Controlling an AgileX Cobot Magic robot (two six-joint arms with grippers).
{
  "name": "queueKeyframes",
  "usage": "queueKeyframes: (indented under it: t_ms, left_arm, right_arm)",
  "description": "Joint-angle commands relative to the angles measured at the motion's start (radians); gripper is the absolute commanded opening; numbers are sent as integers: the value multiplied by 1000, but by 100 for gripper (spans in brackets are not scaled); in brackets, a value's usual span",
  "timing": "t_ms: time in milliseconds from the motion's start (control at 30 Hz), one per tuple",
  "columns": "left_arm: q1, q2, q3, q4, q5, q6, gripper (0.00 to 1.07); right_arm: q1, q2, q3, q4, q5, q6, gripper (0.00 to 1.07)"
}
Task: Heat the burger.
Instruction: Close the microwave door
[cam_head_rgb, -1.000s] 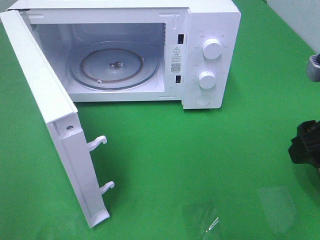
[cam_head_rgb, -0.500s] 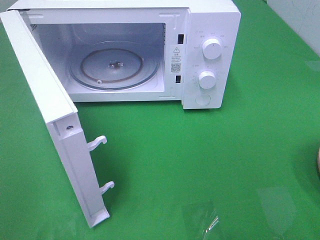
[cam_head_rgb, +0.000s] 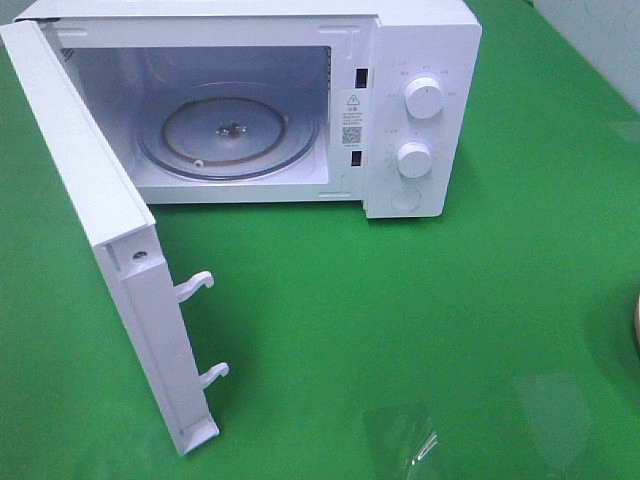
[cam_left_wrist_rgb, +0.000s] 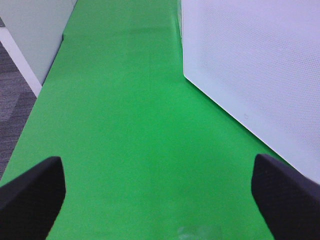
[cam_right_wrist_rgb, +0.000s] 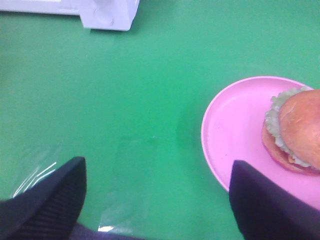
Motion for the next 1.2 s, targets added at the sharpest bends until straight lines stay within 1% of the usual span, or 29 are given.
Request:
queueKeyframes:
  t_ms: [33, 133, 267, 1200]
  left_arm:
    - [1, -19, 3, -2, -1, -1, 93]
    - [1, -19, 3, -2, -1, -1, 93]
    - [1, -19, 3, -2, -1, -1, 93]
    - [1, -18, 3, -2, -1, -1, 93]
  right_arm:
    - [-58, -84, 3, 2, -16, 4, 76]
    - [-99, -163, 8, 10, -15, 2, 76]
    - [-118, -183, 8, 11, -15, 1, 76]
    - [-117, -183, 8, 11, -15, 0, 76]
